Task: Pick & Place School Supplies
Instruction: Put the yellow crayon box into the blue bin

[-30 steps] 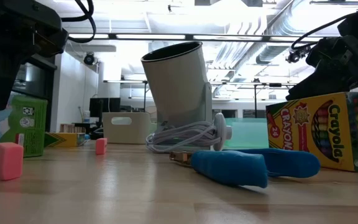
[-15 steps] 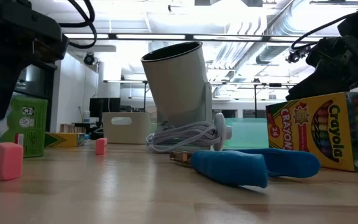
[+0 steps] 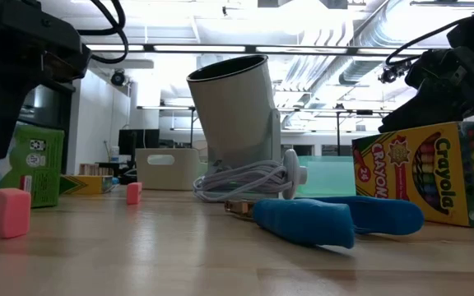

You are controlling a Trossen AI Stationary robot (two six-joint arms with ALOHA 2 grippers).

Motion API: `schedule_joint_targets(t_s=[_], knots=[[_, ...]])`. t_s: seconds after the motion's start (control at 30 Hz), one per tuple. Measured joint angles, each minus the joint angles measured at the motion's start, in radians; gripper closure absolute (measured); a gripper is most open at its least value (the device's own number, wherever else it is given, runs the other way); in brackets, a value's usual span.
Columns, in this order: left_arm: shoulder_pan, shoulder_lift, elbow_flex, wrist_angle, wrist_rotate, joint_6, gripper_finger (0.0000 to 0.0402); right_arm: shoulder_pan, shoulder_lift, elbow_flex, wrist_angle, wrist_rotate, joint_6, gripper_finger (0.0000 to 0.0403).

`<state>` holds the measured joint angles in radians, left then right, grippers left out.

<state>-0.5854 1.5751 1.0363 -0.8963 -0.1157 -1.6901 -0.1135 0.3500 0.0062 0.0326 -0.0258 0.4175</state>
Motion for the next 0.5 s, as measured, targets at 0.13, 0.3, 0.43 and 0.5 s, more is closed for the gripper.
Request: schedule_joint_targets(t_s=[0.13, 0.3, 0.43, 0.5], knots=[[0.000, -0.015, 0.000, -0.015, -0.041, 0.019, 0.0294, 0.000, 0.000, 0.000, 0.000, 0.000, 0.000, 0.0310], [0.011, -0.052, 0.000, -0.043, -0.098, 0.071, 0.0294, 0.000, 0.000, 0.000, 0.000, 0.000, 0.000, 0.0310], [0.044, -0.093, 0.000, -0.074, -0.122, 0.125, 0.0294, 0.000, 0.000, 0.000, 0.000, 0.000, 0.000, 0.0310], [0.070, -0.118, 0.000, -0.073, -0.127, 0.177, 0.0294, 0.000, 0.000, 0.000, 0.000, 0.000, 0.000, 0.0310]])
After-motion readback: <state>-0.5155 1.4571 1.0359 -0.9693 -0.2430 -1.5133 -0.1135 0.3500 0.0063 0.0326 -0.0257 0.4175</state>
